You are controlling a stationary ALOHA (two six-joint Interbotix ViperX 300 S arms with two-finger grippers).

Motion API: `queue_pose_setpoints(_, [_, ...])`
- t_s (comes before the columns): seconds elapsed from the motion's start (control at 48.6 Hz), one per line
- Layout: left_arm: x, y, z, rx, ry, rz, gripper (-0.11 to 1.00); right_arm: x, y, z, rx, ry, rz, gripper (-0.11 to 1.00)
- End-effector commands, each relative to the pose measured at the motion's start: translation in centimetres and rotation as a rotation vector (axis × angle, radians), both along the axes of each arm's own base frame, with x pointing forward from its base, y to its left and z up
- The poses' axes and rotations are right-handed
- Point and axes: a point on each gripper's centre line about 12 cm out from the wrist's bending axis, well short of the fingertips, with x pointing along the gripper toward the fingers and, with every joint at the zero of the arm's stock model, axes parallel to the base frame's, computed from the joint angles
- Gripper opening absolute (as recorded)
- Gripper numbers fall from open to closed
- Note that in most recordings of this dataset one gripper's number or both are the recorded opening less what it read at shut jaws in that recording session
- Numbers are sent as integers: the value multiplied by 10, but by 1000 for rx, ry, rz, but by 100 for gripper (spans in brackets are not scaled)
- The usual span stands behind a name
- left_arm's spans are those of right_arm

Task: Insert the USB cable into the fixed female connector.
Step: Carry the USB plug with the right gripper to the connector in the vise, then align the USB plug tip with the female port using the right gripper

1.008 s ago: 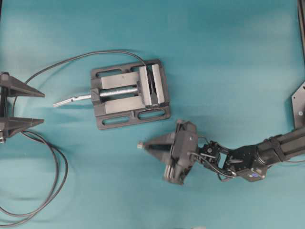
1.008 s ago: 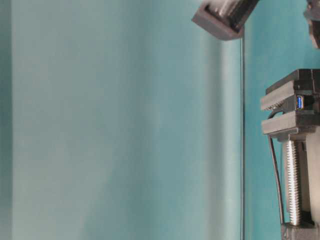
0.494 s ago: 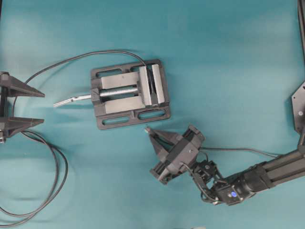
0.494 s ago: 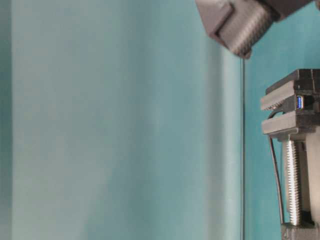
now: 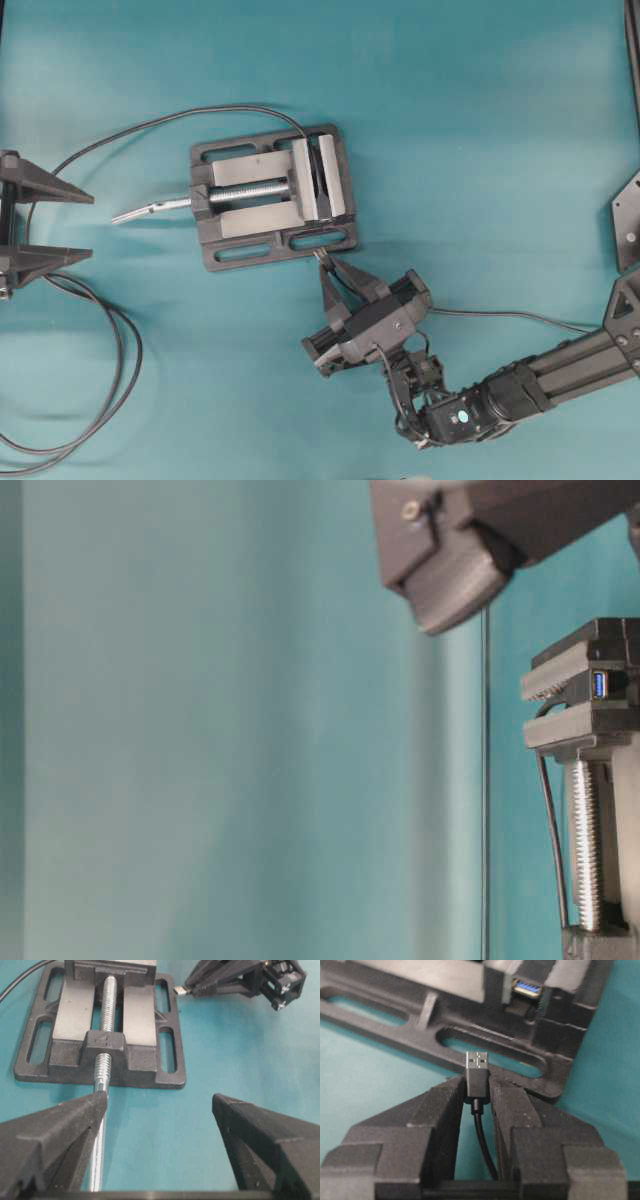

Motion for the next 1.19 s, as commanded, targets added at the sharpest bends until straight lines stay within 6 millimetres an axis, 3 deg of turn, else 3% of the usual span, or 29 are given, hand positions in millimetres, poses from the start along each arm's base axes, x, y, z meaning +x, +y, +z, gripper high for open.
queue_pose_setpoints(0.0, [3, 1, 5, -7, -17, 6, 99, 4, 4, 14, 19, -34, -33, 21])
queue_pose_setpoints(1.173, [3, 1, 5, -7, -15, 6, 99, 16, -12, 36, 4, -53, -222, 21])
